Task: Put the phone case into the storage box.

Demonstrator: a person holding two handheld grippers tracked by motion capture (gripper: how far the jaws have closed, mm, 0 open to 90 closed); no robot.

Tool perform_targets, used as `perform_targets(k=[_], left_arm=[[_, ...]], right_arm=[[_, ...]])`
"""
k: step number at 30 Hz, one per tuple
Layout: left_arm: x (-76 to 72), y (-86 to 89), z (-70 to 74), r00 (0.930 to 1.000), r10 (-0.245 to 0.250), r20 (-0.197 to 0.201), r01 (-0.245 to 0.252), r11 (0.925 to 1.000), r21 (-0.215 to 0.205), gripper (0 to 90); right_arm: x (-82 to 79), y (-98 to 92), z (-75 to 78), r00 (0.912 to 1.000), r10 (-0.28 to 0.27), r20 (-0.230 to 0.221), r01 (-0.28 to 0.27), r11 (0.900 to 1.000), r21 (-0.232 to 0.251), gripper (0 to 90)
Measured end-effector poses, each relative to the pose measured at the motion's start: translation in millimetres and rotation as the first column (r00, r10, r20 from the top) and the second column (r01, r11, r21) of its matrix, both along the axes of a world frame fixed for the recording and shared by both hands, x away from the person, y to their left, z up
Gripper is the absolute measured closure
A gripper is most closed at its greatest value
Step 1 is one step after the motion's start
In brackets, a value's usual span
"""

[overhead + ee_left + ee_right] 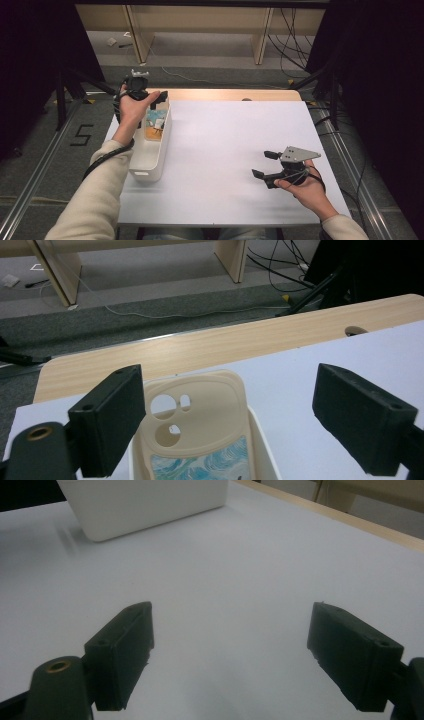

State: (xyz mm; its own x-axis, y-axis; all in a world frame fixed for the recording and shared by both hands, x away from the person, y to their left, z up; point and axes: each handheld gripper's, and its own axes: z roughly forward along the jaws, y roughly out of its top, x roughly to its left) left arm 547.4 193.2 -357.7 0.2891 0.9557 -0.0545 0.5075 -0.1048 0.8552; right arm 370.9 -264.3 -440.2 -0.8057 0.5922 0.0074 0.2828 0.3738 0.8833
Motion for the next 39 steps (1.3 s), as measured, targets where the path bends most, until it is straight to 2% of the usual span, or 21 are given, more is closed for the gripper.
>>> perform_targets(k=[4, 11, 24, 28, 32, 39], left_arm=[[-6.8, -0.7, 2.7, 0.9996, -0.025, 0.011, 0.025, 0.9991, -0.033, 13.7], [-18.8, 0.4, 3.3, 0.9984, -0.054, 0.013, 0.055, 0.9967, -0.06, 14.1], [-41.3, 1.6, 7.1, 0.9953, -0.087, 0.042, 0.09, 0.9935, -0.069, 14.8], [-50.4, 1.6, 6.9, 0.9915, -0.117, 0.057, 0.122, 0.9895, -0.079, 14.8], [-59.0, 2.9, 6.4, 0.984, -0.158, 0.082, 0.167, 0.9802, -0.107, 14.7], [-72.2, 3.2, 2.0, 0.9802, -0.174, 0.095, 0.182, 0.979, -0.091, 14.3]], right_arm=[[0.2, -0.2, -0.1, 1.0, 0.0, 0.0, 0.0, 1.0, 0.003, 19.7], [0.3, -0.2, 0.0, 1.0, -0.001, 0.001, 0.001, 1.0, 0.003, 19.7], [0.2, -0.2, 0.3, 1.0, -0.003, 0.001, 0.003, 1.0, 0.001, 19.7], [0.5, -0.2, 0.1, 1.0, -0.003, 0.001, 0.003, 1.0, 0.004, 19.7], [0.3, 0.2, 0.3, 1.0, -0.002, 0.003, 0.002, 1.0, 0.001, 19.7], [0.3, 0.3, 0.5, 1.0, -0.003, 0.004, 0.003, 1.0, 0.002, 19.7]])
